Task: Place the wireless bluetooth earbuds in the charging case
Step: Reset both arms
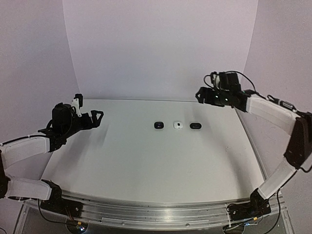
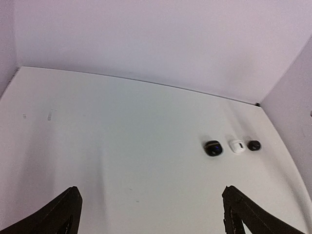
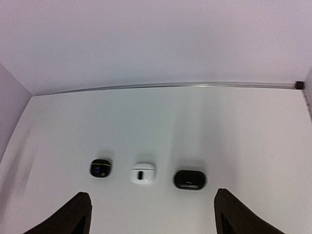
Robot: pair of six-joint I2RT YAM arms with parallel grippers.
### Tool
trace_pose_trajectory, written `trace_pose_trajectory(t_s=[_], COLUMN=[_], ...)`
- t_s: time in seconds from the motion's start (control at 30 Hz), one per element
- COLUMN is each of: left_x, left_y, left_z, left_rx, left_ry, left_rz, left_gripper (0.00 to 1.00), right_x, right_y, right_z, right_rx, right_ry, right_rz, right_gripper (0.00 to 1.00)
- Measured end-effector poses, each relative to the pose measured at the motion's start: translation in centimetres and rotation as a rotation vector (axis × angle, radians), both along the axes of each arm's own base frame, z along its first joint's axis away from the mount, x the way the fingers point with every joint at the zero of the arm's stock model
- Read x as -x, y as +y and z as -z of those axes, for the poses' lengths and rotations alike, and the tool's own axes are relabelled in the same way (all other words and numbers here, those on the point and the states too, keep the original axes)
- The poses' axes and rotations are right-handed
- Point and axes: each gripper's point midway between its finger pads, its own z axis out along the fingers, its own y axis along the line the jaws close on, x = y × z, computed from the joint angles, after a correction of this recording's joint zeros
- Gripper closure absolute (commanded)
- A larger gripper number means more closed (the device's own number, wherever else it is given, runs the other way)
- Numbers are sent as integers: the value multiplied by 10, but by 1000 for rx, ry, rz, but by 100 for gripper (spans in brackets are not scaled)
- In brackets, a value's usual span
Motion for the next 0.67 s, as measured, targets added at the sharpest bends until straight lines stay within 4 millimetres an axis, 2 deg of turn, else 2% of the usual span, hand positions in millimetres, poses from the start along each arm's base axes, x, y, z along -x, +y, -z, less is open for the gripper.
trace_pose_trajectory(t_s=[0.07,0.13,0.2,0.3,0.4,0.53,0.67], left_x=[-2,0,7,22,33,36,37], left_y=[23,48,72,102,121,135,142], left_z=[17,37,55,75,86,83,77], left_rx=[-38,-87,-130,-179,-204,-193,-185], left_ry=[8,13,15,-5,-22,-40,-61], left_rz=[-101,-186,-253,-318,-354,-373,-380], left_gripper=[1,0,1,0,1,1,1], right_x=[22,52,81,125,160,185,195], right_y=[-49,-96,-119,-133,-145,-158,-167], right_z=[9,34,58,89,104,95,93], right_rx=[21,60,87,113,122,90,78], right_ry=[-41,-58,-71,-100,-173,-362,-450], right_rz=[89,180,210,196,199,227,269], right_gripper=[10,8,5,4,3,3,3])
